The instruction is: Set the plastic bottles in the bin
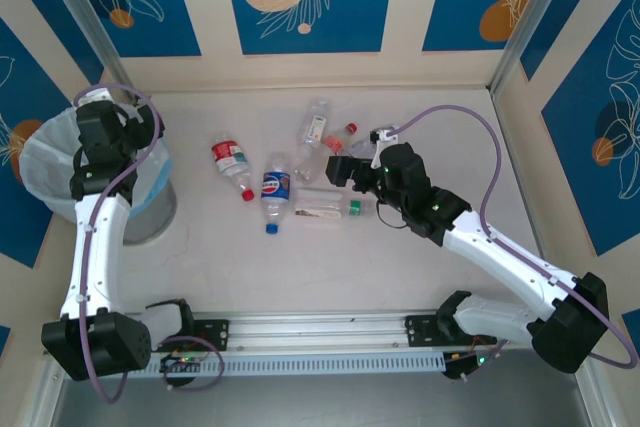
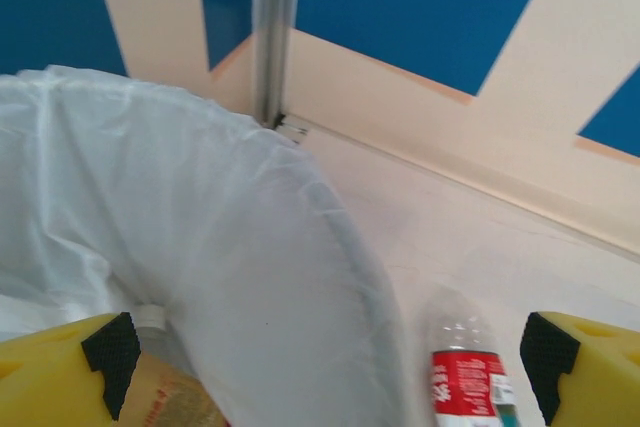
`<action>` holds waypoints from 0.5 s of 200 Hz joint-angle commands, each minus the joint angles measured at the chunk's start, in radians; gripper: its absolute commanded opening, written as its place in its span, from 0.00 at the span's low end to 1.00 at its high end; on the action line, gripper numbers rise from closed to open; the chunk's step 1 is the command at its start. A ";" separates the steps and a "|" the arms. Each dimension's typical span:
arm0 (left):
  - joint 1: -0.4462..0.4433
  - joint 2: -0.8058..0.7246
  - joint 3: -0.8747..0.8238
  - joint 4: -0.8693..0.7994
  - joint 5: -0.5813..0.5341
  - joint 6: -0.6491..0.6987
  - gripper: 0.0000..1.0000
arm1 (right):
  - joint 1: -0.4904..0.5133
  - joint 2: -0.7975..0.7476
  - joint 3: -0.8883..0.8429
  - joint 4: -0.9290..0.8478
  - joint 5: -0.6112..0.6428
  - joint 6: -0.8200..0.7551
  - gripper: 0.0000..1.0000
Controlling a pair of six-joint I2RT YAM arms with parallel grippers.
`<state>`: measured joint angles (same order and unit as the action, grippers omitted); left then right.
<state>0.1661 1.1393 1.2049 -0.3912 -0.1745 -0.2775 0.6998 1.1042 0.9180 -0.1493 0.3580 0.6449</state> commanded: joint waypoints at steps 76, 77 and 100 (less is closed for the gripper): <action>-0.193 -0.096 -0.006 0.009 0.241 0.038 0.99 | -0.008 0.046 -0.015 0.072 -0.073 -0.022 0.99; -0.195 -0.096 -0.007 0.009 0.245 0.038 0.99 | -0.008 0.046 -0.015 0.073 -0.076 -0.023 0.99; -0.257 -0.096 -0.018 0.005 0.299 0.042 0.99 | -0.007 0.062 -0.010 0.065 -0.093 -0.022 1.00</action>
<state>-0.0353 1.0546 1.2045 -0.4015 0.0193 -0.2588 0.6956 1.1507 0.9073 -0.1120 0.3050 0.6460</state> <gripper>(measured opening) 0.989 0.995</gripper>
